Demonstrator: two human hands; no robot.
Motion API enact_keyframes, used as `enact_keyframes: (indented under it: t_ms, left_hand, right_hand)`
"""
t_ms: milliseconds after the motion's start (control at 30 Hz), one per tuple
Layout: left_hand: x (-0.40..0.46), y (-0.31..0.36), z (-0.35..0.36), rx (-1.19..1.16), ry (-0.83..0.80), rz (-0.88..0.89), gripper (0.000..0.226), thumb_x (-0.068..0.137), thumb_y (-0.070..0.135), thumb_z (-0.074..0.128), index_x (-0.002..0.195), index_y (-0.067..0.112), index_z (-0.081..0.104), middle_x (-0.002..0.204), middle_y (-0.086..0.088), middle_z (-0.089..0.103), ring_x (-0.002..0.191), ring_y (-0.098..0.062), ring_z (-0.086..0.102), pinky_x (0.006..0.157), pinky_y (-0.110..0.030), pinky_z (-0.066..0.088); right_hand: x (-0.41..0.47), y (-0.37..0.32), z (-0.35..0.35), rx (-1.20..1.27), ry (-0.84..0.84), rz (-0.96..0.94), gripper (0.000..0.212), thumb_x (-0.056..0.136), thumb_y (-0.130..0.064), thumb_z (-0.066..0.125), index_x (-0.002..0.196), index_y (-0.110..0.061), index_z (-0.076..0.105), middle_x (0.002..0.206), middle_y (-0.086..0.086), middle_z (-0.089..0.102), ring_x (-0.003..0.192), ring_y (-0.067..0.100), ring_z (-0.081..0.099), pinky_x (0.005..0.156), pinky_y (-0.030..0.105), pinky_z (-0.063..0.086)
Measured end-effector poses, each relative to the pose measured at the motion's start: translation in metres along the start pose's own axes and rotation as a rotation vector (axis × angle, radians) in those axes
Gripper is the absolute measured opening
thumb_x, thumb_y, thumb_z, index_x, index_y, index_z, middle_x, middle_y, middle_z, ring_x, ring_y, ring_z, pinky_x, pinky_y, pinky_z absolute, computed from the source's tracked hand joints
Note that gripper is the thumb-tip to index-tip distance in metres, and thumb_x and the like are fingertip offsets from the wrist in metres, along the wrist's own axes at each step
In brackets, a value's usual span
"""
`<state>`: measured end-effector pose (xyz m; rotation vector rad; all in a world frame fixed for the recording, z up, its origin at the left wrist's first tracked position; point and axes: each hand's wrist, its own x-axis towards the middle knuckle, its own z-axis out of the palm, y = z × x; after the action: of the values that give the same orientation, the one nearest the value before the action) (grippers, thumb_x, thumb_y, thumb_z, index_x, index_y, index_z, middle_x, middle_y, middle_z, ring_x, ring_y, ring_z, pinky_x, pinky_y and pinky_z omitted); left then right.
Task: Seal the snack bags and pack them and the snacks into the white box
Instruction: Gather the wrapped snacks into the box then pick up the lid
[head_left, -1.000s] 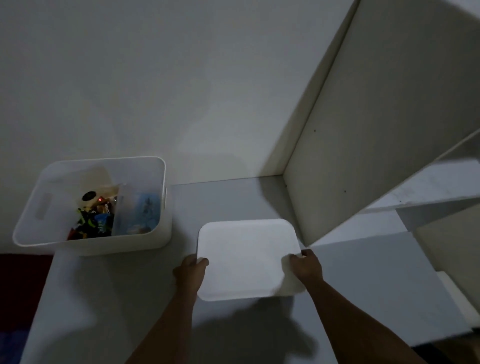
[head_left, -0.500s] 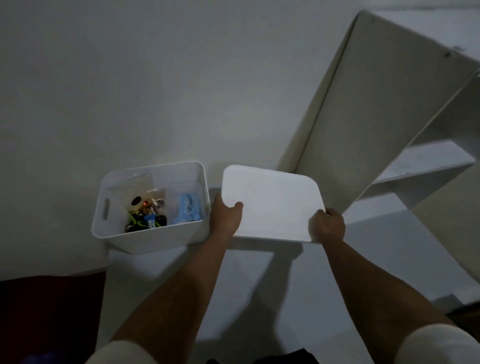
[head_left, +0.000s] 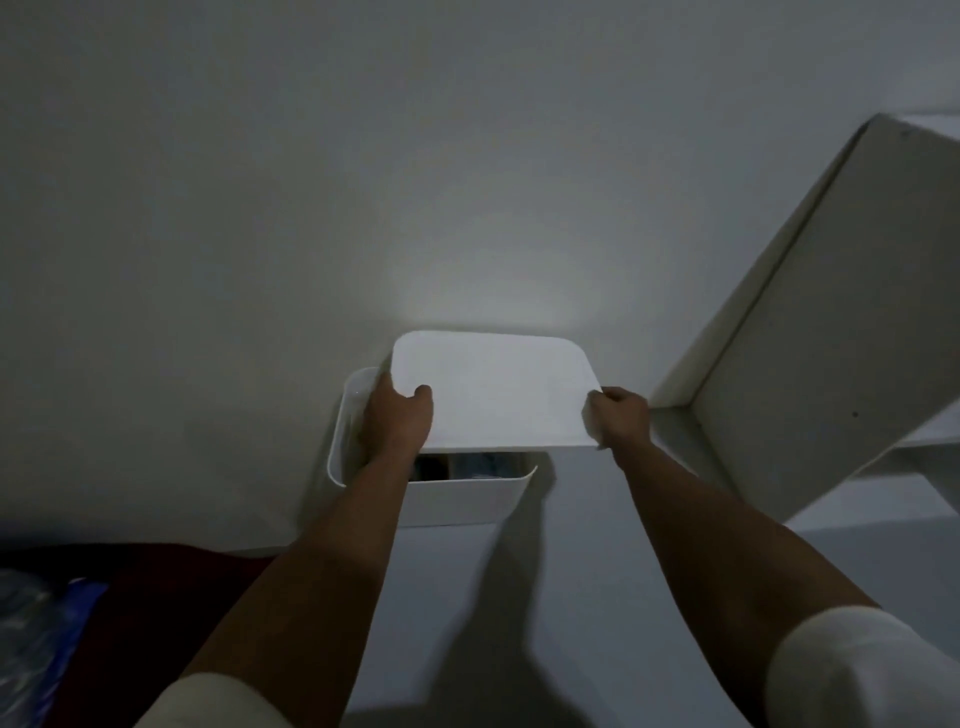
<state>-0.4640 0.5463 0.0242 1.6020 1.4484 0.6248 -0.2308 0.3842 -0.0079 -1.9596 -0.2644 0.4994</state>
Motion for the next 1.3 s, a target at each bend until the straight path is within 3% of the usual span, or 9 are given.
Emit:
enact_keyframes:
  t_ms: [100, 200, 433, 567, 767, 933, 1300]
  left_hand:
    - [0.017, -0.033, -0.023, -0.009, 0.093, -0.044, 0.061, 0.084, 0.043, 0.055, 0.144, 0.029, 0.051, 0.137, -0.005, 0.062, 0.121, -0.034, 0.060, 0.103, -0.049, 0.049]
    - [0.031, -0.059, -0.036, -0.070, 0.126, -0.095, 0.057, 0.091, 0.031, 0.058, 0.146, 0.017, 0.052, 0.147, -0.009, 0.055, 0.132, -0.033, 0.053, 0.111, -0.041, 0.043]
    - [0.052, -0.090, -0.045, -0.081, 0.108, -0.096, 0.055, 0.094, 0.020, 0.056, 0.148, 0.014, 0.050, 0.152, -0.009, 0.050, 0.139, -0.029, 0.048, 0.113, -0.036, 0.037]
    - [0.061, -0.102, -0.038, -0.049, 0.083, -0.068, 0.053, 0.094, 0.015, 0.053, 0.147, 0.012, 0.051, 0.152, -0.013, 0.050, 0.139, -0.031, 0.047, 0.115, -0.037, 0.037]
    - [0.067, -0.110, -0.032, 0.005, 0.137, -0.009, 0.050, 0.095, 0.003, 0.045, 0.144, 0.009, 0.054, 0.148, -0.015, 0.053, 0.137, -0.034, 0.048, 0.114, -0.037, 0.037]
    - [0.071, -0.120, -0.031, 0.059, 0.170, 0.061, 0.044, 0.100, 0.002, 0.044, 0.141, 0.008, 0.057, 0.144, -0.016, 0.057, 0.134, -0.034, 0.052, 0.112, -0.037, 0.038]
    - [0.069, -0.138, -0.024, 0.079, 0.200, 0.134, 0.041, 0.102, 0.004, 0.044, 0.140, 0.005, 0.058, 0.143, -0.015, 0.058, 0.131, -0.034, 0.055, 0.110, -0.040, 0.042]
  right_hand:
    - [-0.009, 0.002, 0.039, 0.007, -0.022, -0.015, 0.024, 0.088, -0.017, 0.063, 0.105, -0.014, 0.079, 0.086, 0.005, 0.074, 0.077, 0.026, 0.069, 0.072, 0.049, 0.063]
    - [-0.013, 0.009, 0.070, 0.019, -0.053, 0.014, 0.030, 0.090, -0.016, 0.063, 0.116, -0.010, 0.077, 0.108, 0.009, 0.076, 0.095, 0.025, 0.068, 0.093, 0.041, 0.058]
    - [-0.022, 0.020, 0.100, -0.008, -0.047, -0.018, 0.029, 0.091, -0.013, 0.060, 0.115, -0.010, 0.077, 0.104, 0.005, 0.074, 0.099, 0.022, 0.066, 0.089, 0.032, 0.052]
    - [-0.028, 0.031, 0.103, -0.013, 0.009, -0.030, 0.030, 0.094, -0.013, 0.059, 0.118, -0.008, 0.076, 0.113, 0.009, 0.076, 0.099, 0.020, 0.064, 0.086, 0.028, 0.046]
    - [-0.027, 0.041, 0.106, 0.017, 0.022, -0.009, 0.032, 0.095, -0.013, 0.059, 0.124, -0.009, 0.073, 0.118, 0.008, 0.075, 0.104, 0.020, 0.065, 0.095, 0.032, 0.051]
    - [-0.026, 0.046, 0.110, 0.042, 0.006, -0.008, 0.031, 0.093, -0.018, 0.059, 0.119, -0.017, 0.076, 0.099, -0.004, 0.076, 0.101, 0.020, 0.070, 0.094, 0.036, 0.056]
    - [-0.027, 0.055, 0.117, 0.019, -0.028, -0.069, 0.037, 0.102, -0.025, 0.051, 0.136, -0.020, 0.065, 0.126, -0.001, 0.072, 0.119, 0.021, 0.065, 0.108, 0.044, 0.051]
